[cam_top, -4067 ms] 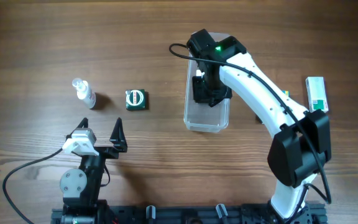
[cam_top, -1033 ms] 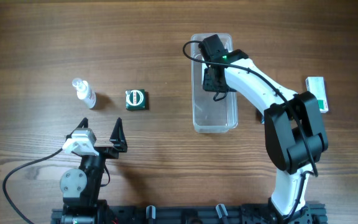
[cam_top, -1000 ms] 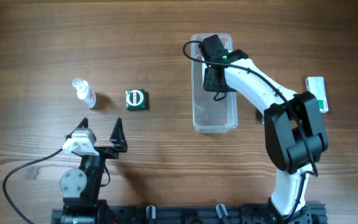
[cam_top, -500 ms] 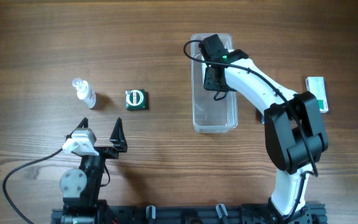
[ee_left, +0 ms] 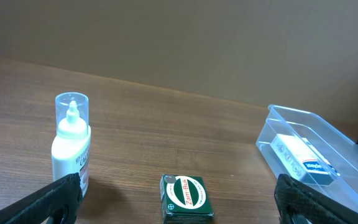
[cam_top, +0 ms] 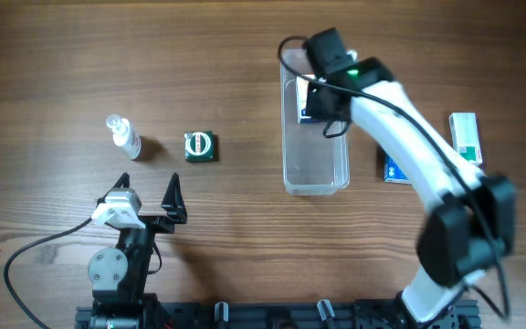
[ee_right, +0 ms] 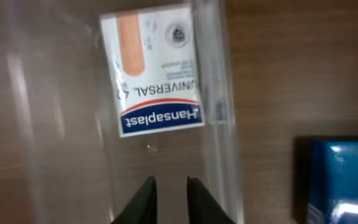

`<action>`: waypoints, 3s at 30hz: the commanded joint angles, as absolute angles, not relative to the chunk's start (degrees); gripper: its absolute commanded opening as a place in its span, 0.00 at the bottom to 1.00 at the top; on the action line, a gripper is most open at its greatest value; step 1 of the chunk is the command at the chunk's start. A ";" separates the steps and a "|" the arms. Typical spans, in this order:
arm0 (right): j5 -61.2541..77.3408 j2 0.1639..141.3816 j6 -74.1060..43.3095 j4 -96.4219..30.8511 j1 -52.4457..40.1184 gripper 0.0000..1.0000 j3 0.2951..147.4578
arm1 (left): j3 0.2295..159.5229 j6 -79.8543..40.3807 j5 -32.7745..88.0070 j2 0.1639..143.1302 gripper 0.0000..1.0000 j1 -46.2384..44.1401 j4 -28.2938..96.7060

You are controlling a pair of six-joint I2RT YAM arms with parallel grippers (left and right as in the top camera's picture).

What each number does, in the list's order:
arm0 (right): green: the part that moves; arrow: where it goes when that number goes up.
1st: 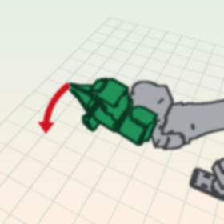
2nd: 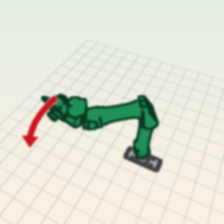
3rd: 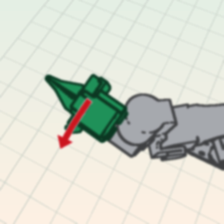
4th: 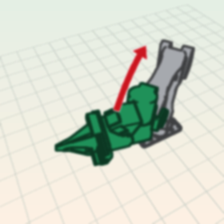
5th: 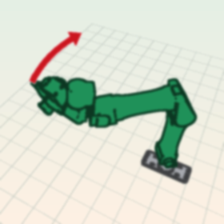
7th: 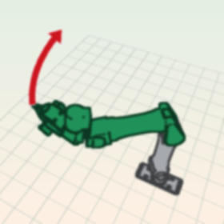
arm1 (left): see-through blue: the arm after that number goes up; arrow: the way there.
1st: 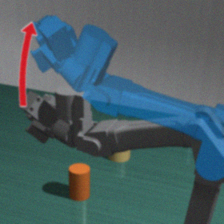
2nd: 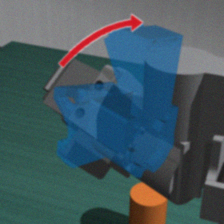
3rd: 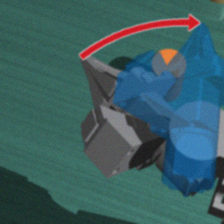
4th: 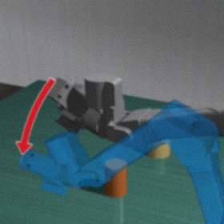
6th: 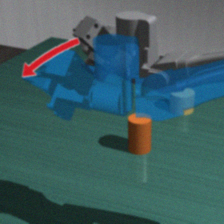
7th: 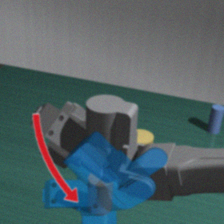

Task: Pack container
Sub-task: 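Move the right gripper to the blue Vicks box and grasp it, then carry the Vicks box over the container and lower it inside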

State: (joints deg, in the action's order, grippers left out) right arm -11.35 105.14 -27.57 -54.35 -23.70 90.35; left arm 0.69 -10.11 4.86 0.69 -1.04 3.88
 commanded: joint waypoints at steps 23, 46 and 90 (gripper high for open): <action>-7.42 91.00 -10.63 -65.73 -0.51 1.00 76.93 | 0.32 -9.39 5.74 0.38 1.00 -0.62 3.95; -5.85 100.42 -6.98 -49.89 4.71 0.99 64.99 | 0.32 -9.39 5.74 0.38 1.00 -0.62 3.95; 6.15 98.63 -5.13 -55.18 4.67 0.64 76.51 | 0.32 -9.39 5.76 0.38 1.00 -0.62 3.95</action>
